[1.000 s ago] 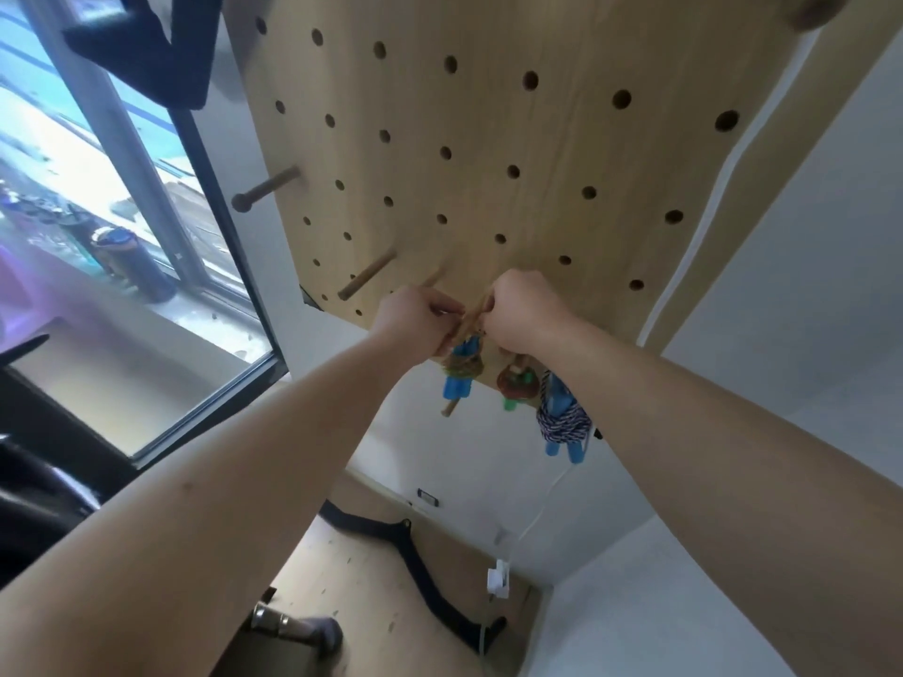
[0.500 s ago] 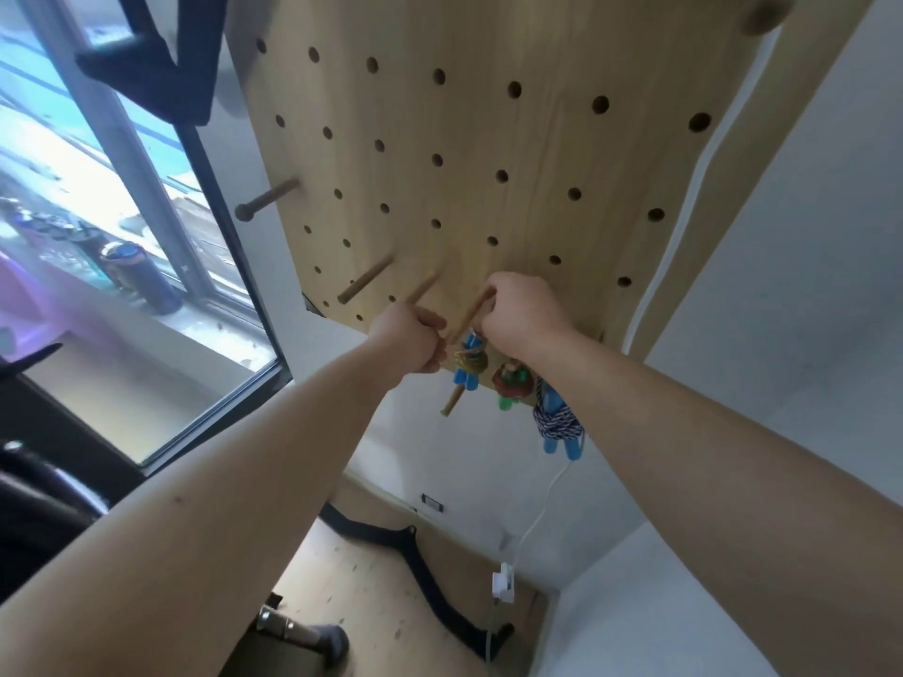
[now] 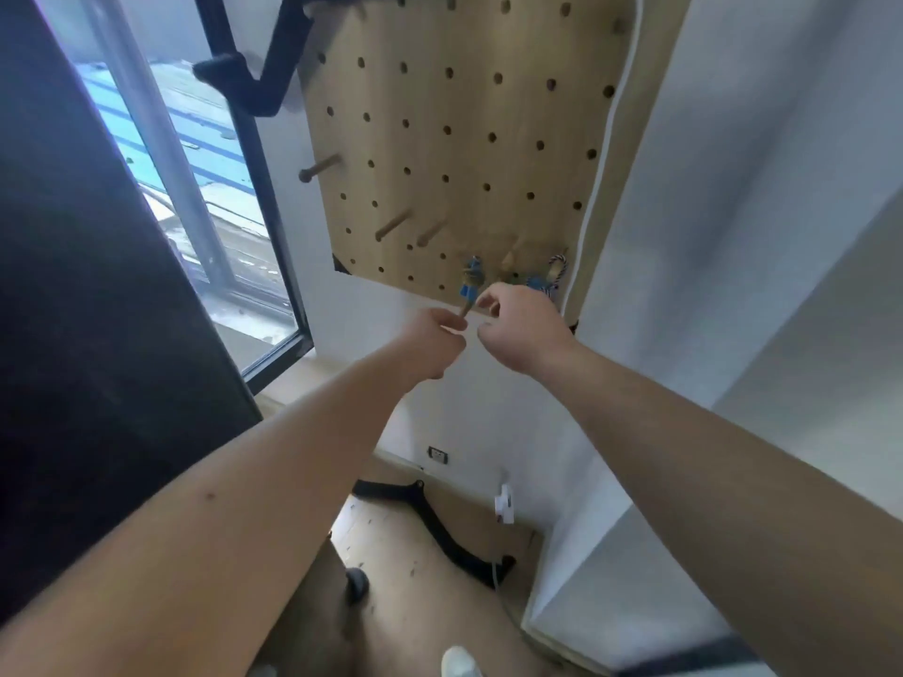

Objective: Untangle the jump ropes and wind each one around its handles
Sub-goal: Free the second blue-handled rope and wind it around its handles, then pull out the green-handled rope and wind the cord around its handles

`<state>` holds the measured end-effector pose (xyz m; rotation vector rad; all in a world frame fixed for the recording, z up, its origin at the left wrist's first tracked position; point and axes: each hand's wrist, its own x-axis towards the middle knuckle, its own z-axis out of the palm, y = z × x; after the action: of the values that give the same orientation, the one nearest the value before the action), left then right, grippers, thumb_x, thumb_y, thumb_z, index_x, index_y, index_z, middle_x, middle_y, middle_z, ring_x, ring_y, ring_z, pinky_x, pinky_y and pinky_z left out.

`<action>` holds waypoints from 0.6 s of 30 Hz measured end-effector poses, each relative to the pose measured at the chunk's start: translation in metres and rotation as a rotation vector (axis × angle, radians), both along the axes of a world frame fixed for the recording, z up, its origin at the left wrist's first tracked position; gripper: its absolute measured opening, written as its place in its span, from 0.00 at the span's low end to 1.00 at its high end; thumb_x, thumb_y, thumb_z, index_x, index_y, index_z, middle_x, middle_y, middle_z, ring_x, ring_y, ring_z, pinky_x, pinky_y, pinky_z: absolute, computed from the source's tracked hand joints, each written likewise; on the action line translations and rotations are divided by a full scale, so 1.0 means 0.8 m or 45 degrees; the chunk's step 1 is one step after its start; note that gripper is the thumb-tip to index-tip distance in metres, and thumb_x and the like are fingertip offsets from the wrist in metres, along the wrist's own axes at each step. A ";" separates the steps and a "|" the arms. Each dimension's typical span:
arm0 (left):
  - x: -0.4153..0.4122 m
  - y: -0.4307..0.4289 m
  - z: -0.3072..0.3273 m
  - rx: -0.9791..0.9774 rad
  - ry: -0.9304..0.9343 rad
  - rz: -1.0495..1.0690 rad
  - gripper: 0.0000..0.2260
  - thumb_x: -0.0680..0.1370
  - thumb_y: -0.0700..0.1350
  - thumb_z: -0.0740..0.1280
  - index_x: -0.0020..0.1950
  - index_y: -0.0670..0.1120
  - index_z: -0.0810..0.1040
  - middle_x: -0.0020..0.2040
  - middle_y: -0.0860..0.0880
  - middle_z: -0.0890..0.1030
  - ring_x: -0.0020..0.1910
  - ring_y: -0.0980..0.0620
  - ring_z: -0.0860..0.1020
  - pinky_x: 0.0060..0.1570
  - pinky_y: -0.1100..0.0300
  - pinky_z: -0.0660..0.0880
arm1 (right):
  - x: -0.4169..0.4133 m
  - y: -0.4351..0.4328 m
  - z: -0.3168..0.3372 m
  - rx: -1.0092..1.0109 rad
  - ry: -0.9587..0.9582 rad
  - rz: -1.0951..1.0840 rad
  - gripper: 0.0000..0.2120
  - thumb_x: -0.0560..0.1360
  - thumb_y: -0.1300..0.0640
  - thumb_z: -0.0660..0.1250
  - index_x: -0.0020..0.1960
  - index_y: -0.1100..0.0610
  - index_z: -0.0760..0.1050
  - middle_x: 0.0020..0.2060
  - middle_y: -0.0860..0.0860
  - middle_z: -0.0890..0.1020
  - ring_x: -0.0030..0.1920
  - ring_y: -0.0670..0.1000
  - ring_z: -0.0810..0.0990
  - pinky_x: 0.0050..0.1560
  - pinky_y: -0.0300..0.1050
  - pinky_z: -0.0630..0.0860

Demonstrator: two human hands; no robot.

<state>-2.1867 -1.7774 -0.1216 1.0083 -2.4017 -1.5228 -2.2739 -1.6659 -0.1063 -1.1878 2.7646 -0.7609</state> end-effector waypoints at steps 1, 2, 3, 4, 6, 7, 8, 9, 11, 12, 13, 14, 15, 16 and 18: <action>0.016 0.015 -0.002 -0.027 0.003 -0.025 0.16 0.79 0.39 0.63 0.65 0.49 0.77 0.56 0.46 0.78 0.45 0.50 0.77 0.39 0.60 0.78 | 0.019 0.018 -0.004 0.010 -0.006 -0.001 0.19 0.75 0.57 0.65 0.66 0.54 0.76 0.60 0.54 0.80 0.59 0.55 0.78 0.54 0.46 0.74; 0.032 0.030 -0.005 -0.057 0.005 -0.049 0.16 0.79 0.39 0.63 0.66 0.48 0.77 0.56 0.47 0.77 0.43 0.52 0.76 0.38 0.62 0.77 | 0.037 0.039 -0.007 0.023 -0.002 -0.005 0.19 0.75 0.57 0.65 0.66 0.54 0.76 0.60 0.54 0.80 0.59 0.55 0.78 0.55 0.47 0.75; 0.047 0.044 -0.009 -0.094 0.007 -0.082 0.16 0.79 0.39 0.64 0.67 0.48 0.76 0.57 0.47 0.77 0.41 0.52 0.76 0.38 0.62 0.76 | 0.052 0.058 -0.010 0.029 -0.003 -0.014 0.19 0.75 0.57 0.65 0.65 0.54 0.76 0.60 0.54 0.80 0.59 0.55 0.78 0.55 0.47 0.75; 0.059 0.057 -0.016 -0.133 0.015 -0.120 0.17 0.79 0.39 0.64 0.67 0.48 0.76 0.58 0.47 0.78 0.42 0.52 0.76 0.40 0.62 0.75 | 0.064 0.077 -0.013 0.031 -0.017 -0.029 0.19 0.75 0.57 0.65 0.65 0.54 0.76 0.61 0.53 0.80 0.59 0.55 0.78 0.55 0.47 0.75; 0.083 0.083 -0.031 -0.211 0.011 -0.192 0.18 0.78 0.39 0.66 0.69 0.48 0.76 0.60 0.47 0.78 0.46 0.51 0.77 0.44 0.62 0.73 | 0.083 0.117 -0.023 0.055 -0.060 -0.054 0.19 0.76 0.57 0.65 0.66 0.55 0.76 0.61 0.53 0.79 0.60 0.55 0.77 0.57 0.47 0.75; 0.092 0.096 -0.039 -0.231 0.004 -0.218 0.19 0.78 0.39 0.67 0.69 0.48 0.76 0.60 0.47 0.78 0.49 0.51 0.77 0.45 0.61 0.73 | 0.091 0.137 -0.029 0.072 -0.084 -0.068 0.19 0.76 0.57 0.65 0.67 0.55 0.76 0.62 0.54 0.78 0.61 0.55 0.77 0.58 0.48 0.75; 0.101 0.108 -0.050 -0.235 -0.003 -0.236 0.19 0.78 0.39 0.68 0.68 0.49 0.76 0.60 0.48 0.78 0.49 0.50 0.77 0.45 0.61 0.73 | 0.097 0.156 -0.035 0.089 -0.108 -0.088 0.19 0.76 0.57 0.65 0.67 0.55 0.75 0.62 0.54 0.78 0.61 0.55 0.77 0.60 0.49 0.75; 0.109 0.122 -0.059 -0.223 -0.010 -0.245 0.19 0.77 0.39 0.68 0.68 0.49 0.76 0.59 0.48 0.78 0.49 0.50 0.77 0.44 0.60 0.75 | 0.104 0.174 -0.041 0.101 -0.129 -0.104 0.19 0.76 0.57 0.65 0.67 0.55 0.75 0.62 0.55 0.77 0.61 0.56 0.77 0.60 0.49 0.75; 0.124 0.150 -0.076 -0.202 -0.034 -0.260 0.20 0.77 0.40 0.69 0.68 0.51 0.75 0.59 0.49 0.78 0.49 0.50 0.78 0.41 0.62 0.75 | 0.117 0.209 -0.052 0.129 -0.167 -0.119 0.20 0.76 0.56 0.65 0.67 0.55 0.74 0.62 0.55 0.77 0.62 0.55 0.76 0.60 0.48 0.74; 0.131 0.165 -0.084 -0.197 -0.053 -0.281 0.20 0.77 0.40 0.69 0.68 0.52 0.75 0.59 0.50 0.77 0.50 0.51 0.78 0.40 0.63 0.74 | 0.125 0.226 -0.058 0.148 -0.187 -0.124 0.20 0.76 0.56 0.65 0.68 0.54 0.74 0.63 0.55 0.77 0.62 0.55 0.76 0.60 0.47 0.73; 0.139 0.181 -0.089 -0.195 -0.073 -0.304 0.20 0.77 0.41 0.69 0.69 0.53 0.74 0.60 0.50 0.77 0.50 0.51 0.78 0.39 0.64 0.73 | 0.133 0.243 -0.065 0.163 -0.204 -0.123 0.20 0.76 0.56 0.65 0.68 0.54 0.74 0.63 0.54 0.76 0.62 0.54 0.76 0.60 0.47 0.73; 0.146 0.197 -0.094 -0.196 -0.090 -0.325 0.21 0.78 0.42 0.69 0.69 0.53 0.73 0.60 0.51 0.77 0.50 0.52 0.78 0.39 0.65 0.72 | 0.141 0.259 -0.071 0.175 -0.220 -0.122 0.20 0.76 0.56 0.65 0.68 0.54 0.73 0.64 0.54 0.76 0.62 0.54 0.76 0.60 0.47 0.73; 0.156 0.214 -0.097 -0.212 -0.111 -0.354 0.21 0.78 0.42 0.68 0.70 0.53 0.72 0.61 0.52 0.76 0.50 0.53 0.77 0.39 0.66 0.71 | 0.150 0.275 -0.078 0.185 -0.229 -0.119 0.20 0.76 0.56 0.65 0.68 0.54 0.73 0.64 0.53 0.76 0.62 0.53 0.76 0.60 0.47 0.73; 0.165 0.231 -0.101 -0.233 -0.134 -0.387 0.21 0.78 0.43 0.68 0.71 0.53 0.72 0.61 0.52 0.76 0.51 0.53 0.76 0.41 0.66 0.71 | 0.159 0.291 -0.085 0.195 -0.240 -0.122 0.21 0.76 0.55 0.65 0.69 0.54 0.73 0.64 0.53 0.76 0.62 0.53 0.76 0.61 0.48 0.74; 0.186 0.265 -0.113 -0.267 -0.168 -0.433 0.23 0.78 0.44 0.69 0.72 0.54 0.71 0.62 0.53 0.75 0.54 0.54 0.75 0.50 0.64 0.73 | 0.179 0.324 -0.102 0.206 -0.278 -0.122 0.21 0.76 0.55 0.65 0.69 0.53 0.73 0.65 0.53 0.76 0.63 0.53 0.75 0.62 0.48 0.73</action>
<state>-2.0376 -1.5654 -0.2117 0.7056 -2.8712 -1.2861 -2.1308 -1.4064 -0.1876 -0.8925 2.6585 -0.6180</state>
